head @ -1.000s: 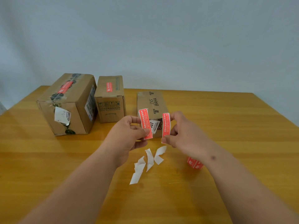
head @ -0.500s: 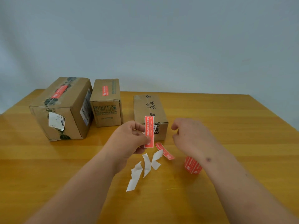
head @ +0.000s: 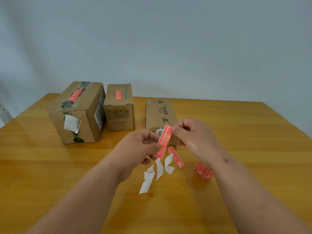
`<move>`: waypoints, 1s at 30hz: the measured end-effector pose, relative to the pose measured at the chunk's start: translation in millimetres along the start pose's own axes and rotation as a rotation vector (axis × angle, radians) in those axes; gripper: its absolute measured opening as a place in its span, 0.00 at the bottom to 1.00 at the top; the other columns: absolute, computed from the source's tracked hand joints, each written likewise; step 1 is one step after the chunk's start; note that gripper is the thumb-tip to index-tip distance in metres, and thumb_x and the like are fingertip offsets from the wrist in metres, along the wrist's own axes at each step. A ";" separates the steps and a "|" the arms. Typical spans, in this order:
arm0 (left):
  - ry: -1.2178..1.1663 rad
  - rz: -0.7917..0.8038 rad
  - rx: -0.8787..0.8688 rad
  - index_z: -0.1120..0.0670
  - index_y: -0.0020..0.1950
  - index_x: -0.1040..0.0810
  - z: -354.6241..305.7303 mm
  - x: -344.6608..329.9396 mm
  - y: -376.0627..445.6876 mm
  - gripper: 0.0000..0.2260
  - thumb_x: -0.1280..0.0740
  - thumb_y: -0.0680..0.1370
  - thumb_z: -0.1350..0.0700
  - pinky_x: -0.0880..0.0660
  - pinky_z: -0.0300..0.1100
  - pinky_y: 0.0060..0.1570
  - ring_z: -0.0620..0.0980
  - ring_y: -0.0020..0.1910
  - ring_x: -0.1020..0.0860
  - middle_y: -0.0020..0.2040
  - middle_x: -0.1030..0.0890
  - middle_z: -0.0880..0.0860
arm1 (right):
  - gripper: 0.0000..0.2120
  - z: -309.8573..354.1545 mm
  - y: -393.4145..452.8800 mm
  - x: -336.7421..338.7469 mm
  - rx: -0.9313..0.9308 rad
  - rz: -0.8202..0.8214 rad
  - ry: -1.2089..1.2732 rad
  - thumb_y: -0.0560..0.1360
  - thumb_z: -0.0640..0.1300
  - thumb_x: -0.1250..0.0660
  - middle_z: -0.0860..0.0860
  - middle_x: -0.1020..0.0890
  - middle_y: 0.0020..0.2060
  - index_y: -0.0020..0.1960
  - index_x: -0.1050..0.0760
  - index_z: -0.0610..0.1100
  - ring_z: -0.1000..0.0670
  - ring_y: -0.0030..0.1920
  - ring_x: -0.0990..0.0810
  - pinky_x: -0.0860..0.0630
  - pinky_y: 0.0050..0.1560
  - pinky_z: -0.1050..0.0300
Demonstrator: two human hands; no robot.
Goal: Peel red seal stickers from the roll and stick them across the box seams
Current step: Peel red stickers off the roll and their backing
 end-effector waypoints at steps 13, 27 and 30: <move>-0.222 0.017 0.049 0.56 0.53 0.19 16.3 8.0 -12.9 0.08 0.32 0.76 0.64 0.24 0.41 0.35 0.47 0.36 0.21 0.40 0.15 0.55 | 0.10 4.6 -10.5 2.1 -0.010 -0.040 -0.064 0.76 0.46 0.36 0.49 0.21 0.32 0.40 0.24 0.41 0.49 0.35 0.24 0.28 0.37 0.53; -0.224 0.033 0.076 0.57 0.55 0.24 17.5 12.4 -10.2 0.12 0.29 0.73 0.66 0.23 0.41 0.33 0.49 0.37 0.20 0.39 0.15 0.56 | 0.11 9.4 -3.7 -5.6 0.007 -0.011 -0.100 0.77 0.46 0.37 0.54 0.23 0.31 0.43 0.24 0.39 0.53 0.33 0.27 0.30 0.34 0.58; -0.245 0.032 0.067 0.57 0.55 0.25 16.3 12.1 -10.0 0.13 0.29 0.73 0.68 0.23 0.41 0.33 0.50 0.36 0.21 0.40 0.16 0.57 | 0.11 9.0 -3.2 -6.1 0.017 -0.012 -0.104 0.78 0.47 0.37 0.56 0.23 0.31 0.42 0.23 0.41 0.53 0.34 0.26 0.30 0.35 0.59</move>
Point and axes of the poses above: each hand's wrist, its own y-axis towards the middle knuckle, its own x-axis out of the back of the hand, z = x × y, the point moved 7 cm from there along y, towards the middle knuckle
